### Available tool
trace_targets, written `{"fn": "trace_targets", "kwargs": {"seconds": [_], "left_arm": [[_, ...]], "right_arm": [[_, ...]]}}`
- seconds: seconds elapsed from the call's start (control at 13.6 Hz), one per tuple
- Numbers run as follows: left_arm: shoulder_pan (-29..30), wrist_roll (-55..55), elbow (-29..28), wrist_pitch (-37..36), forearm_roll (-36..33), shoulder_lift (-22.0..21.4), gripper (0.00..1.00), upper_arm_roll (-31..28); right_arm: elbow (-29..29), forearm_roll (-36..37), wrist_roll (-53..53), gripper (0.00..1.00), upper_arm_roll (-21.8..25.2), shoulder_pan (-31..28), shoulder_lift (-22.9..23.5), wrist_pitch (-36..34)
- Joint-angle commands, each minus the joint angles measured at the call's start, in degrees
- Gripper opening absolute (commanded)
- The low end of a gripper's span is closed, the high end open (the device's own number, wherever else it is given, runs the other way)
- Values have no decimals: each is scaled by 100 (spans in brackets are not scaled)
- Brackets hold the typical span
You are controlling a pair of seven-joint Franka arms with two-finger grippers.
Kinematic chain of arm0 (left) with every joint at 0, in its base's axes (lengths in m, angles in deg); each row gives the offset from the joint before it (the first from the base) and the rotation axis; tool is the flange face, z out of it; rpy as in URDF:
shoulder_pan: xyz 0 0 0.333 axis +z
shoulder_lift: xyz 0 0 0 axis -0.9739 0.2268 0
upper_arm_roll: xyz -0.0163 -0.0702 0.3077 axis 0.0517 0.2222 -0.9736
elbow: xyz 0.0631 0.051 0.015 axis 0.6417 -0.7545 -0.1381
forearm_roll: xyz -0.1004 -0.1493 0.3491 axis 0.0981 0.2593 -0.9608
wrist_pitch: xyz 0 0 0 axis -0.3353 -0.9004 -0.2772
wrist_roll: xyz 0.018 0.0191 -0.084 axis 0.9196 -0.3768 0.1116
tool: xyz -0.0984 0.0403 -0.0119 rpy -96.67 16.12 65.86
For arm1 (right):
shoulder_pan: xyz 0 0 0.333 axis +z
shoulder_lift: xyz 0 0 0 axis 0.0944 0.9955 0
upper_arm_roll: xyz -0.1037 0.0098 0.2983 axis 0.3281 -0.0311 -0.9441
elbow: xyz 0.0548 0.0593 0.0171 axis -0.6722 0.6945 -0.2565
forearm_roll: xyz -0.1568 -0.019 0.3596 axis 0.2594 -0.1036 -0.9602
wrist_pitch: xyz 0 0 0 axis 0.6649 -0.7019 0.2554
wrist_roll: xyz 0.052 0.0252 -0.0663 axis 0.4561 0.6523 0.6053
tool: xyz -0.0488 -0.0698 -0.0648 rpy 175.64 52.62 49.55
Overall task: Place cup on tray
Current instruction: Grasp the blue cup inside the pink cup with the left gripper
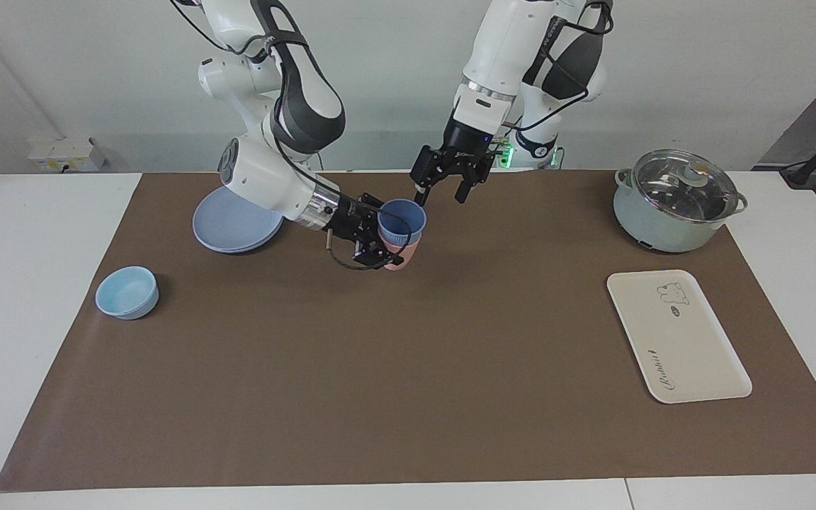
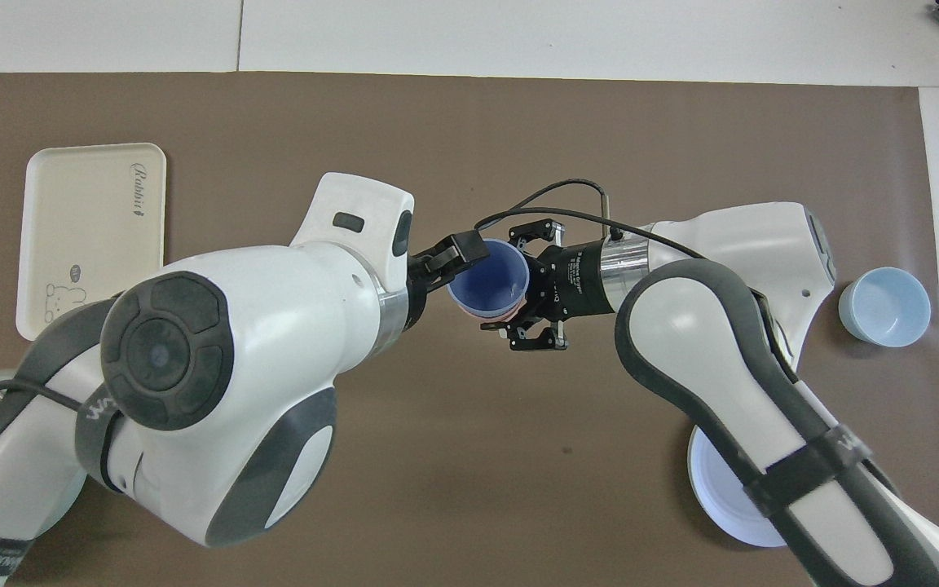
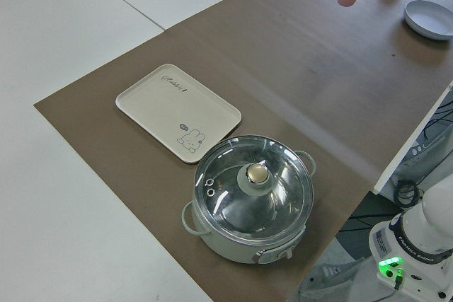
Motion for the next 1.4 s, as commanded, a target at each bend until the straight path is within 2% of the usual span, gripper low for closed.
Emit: {"fn": "trace_targets", "kwargs": {"seconds": [0.0,0.22,0.37,0.44,0.51,0.66,0.81,1.03,1.32], "left_arm": [[-78,46,73,157,91,126,89,-108],[-113,46,101,113,47,232,75,-100],[-262,55,101,52,47,232,70,-100],[-263,64,83,52,38,232,56,-100],[-263,64,83,52,38,232,34,-100],[-263,64,92,43,38,250,30,-100],[-263,64,109,-79,38,250,0,-108],[-245,73,310,-307,29,259,0,-108],[-184,151,1303,-1370,46,399,0,-108]], "right_arm": [[17,-141,-70,0,-2,15,-98,84],[17,-141,-70,0,-2,15,-107,84],[17,-141,-70,0,-2,15,-107,84],[17,-141,-70,0,-2,15,-107,84],[17,-141,-70,0,-2,15,-107,92],[17,-141,-70,0,-2,15,-98,232],[25,-141,-62,0,-2,15,-98,321],[25,-141,-44,0,-2,15,-98,365],[-1,-141,-18,0,-2,6,-80,374]]}}
